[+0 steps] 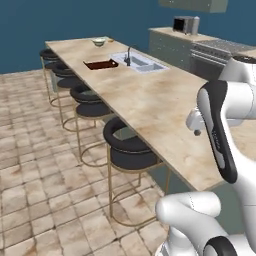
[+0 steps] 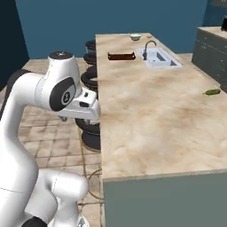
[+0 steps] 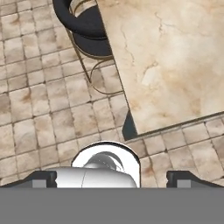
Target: Place the two vegetables and bowl onto the tray for setting up a vegetable dip station.
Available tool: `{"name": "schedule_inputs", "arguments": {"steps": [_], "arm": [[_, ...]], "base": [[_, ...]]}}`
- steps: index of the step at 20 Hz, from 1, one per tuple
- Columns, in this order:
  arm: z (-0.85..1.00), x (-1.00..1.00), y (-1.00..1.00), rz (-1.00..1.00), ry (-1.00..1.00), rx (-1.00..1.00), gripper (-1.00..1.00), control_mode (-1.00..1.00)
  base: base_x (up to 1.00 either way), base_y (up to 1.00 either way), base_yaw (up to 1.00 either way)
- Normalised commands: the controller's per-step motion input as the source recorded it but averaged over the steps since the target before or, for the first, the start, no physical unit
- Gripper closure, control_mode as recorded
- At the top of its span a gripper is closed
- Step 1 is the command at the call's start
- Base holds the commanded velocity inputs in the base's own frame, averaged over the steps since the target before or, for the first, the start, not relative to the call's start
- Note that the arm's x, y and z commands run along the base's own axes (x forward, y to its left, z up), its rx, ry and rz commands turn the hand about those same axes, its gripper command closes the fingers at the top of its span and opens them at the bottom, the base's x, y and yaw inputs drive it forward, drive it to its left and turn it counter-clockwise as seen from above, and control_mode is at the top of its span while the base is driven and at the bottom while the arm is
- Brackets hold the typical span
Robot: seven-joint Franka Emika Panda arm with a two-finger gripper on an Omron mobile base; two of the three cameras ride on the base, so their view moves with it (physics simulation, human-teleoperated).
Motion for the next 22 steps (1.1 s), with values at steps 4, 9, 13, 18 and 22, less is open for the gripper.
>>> {"name": "schedule_inputs", "arguments": {"steps": [4, 9, 13, 18, 22], "arm": [[0.00, 0.00, 0.00, 0.00, 0.00, 0.00, -1.00, 1.00], [0.00, 0.00, 0.00, 0.00, 0.00, 0.00, -1.00, 1.00], [0.00, 0.00, 0.00, 0.00, 0.00, 0.00, -1.00, 1.00], [0.00, 0.00, 0.00, 0.00, 0.00, 0.00, -1.00, 1.00], [0.00, 0.00, 0.00, 0.00, 0.00, 0.00, -1.00, 1.00]], "base": [[0.04, -1.00, 0.40], [0.00, -1.00, 0.12], [-0.01, -0.88, 0.00], [0.00, -1.00, 0.13], [0.00, -1.00, 0.27]]}}
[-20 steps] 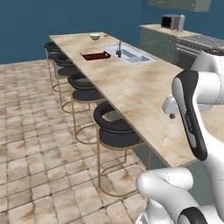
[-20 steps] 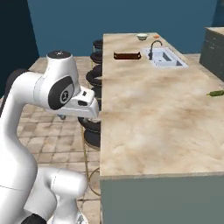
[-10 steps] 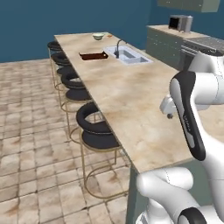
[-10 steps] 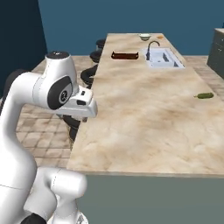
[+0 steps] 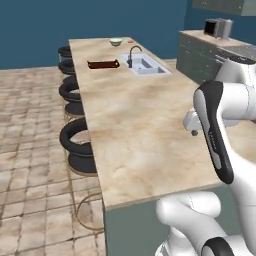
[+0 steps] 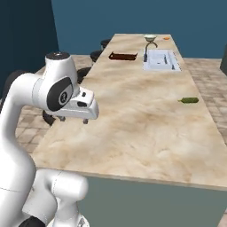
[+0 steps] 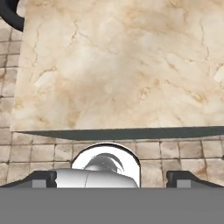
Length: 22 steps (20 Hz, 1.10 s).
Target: Place the two vegetables and bowl onto the tray for setting up a vegetable dip station.
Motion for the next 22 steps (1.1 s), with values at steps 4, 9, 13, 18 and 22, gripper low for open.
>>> {"name": "schedule_inputs", "arguments": {"steps": [4, 9, 13, 18, 22], "arm": [[0.00, 0.00, 0.00, 0.00, 0.00, 0.00, -1.00, 1.00], [0.00, 0.00, 0.00, 0.00, 0.00, 0.00, -1.00, 1.00], [0.00, 0.00, 0.00, 0.00, 0.00, 0.00, -1.00, 1.00], [0.00, 0.00, 0.00, 0.00, 0.00, 0.00, -1.00, 1.00], [0.00, 0.00, 0.00, 0.00, 0.00, 0.00, -1.00, 1.00]], "base": [[0.00, -1.00, 0.28], [0.00, -1.00, 0.27], [0.00, -1.00, 0.29], [0.00, -1.00, 0.31], [0.00, -1.00, 0.37]]}}
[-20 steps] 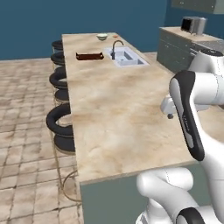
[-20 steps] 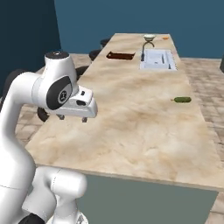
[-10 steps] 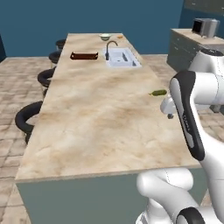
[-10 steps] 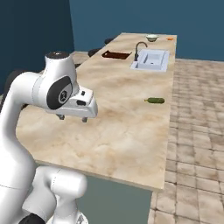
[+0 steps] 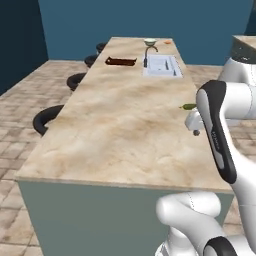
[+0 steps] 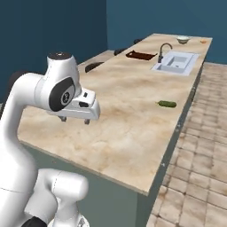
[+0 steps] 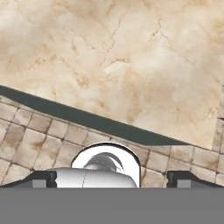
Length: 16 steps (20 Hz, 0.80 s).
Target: Place the two vegetables and bowl onto the tray for setting up a vegetable dip station.
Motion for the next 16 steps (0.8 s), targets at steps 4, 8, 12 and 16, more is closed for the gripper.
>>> {"name": "schedule_inputs", "arguments": {"steps": [4, 8, 12, 16], "arm": [[0.00, 0.00, 0.00, 0.00, 0.00, 0.00, -1.00, 1.00], [0.00, 0.00, 0.00, 0.00, 0.00, 0.00, -1.00, 1.00], [0.00, 0.00, 0.00, 0.00, 0.00, 0.00, -1.00, 1.00], [0.00, 0.00, 0.00, 0.00, 0.00, 0.00, -1.00, 1.00]], "base": [[0.00, -1.00, 0.41], [-0.15, -1.00, 0.35], [-0.30, -1.00, 0.33], [-0.15, -1.00, 0.32]]}}
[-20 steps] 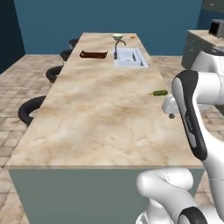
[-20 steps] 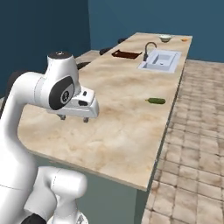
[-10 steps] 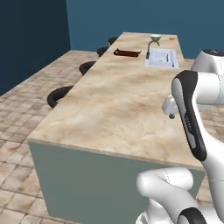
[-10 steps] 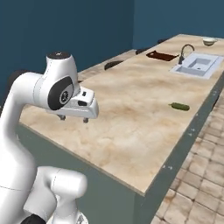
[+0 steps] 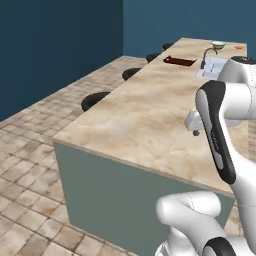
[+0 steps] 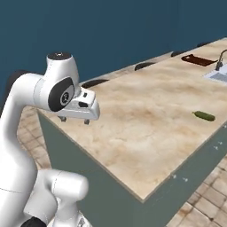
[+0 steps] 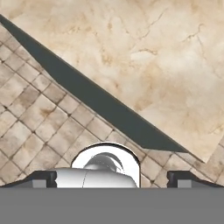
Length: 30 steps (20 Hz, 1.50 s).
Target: Place the two vegetables and bowl onto the tray for setting up a vegetable dip station.
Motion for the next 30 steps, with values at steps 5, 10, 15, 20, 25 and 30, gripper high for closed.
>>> {"name": "schedule_inputs", "arguments": {"steps": [5, 10, 15, 20, 25, 30], "arm": [[0.00, 0.00, 0.00, 0.00, 0.00, 0.00, -1.00, 1.00], [0.00, 0.00, 0.00, 0.00, 0.00, 0.00, -1.00, 1.00], [0.00, 0.00, 0.00, 0.00, 0.00, 0.00, -1.00, 1.00], [0.00, 0.00, 0.00, 0.00, 0.00, 0.00, -1.00, 1.00], [0.00, 0.00, 0.00, 0.00, 0.00, 0.00, -1.00, 1.00], [0.00, 0.00, 0.00, 0.00, 0.00, 0.00, -1.00, 1.00]], "base": [[-0.49, -1.00, 0.25], [-0.72, -1.00, 0.17], [-0.06, -1.00, 0.34], [0.00, -1.00, 0.46], [0.00, -1.00, 0.46], [0.00, -1.00, 0.45]]}}
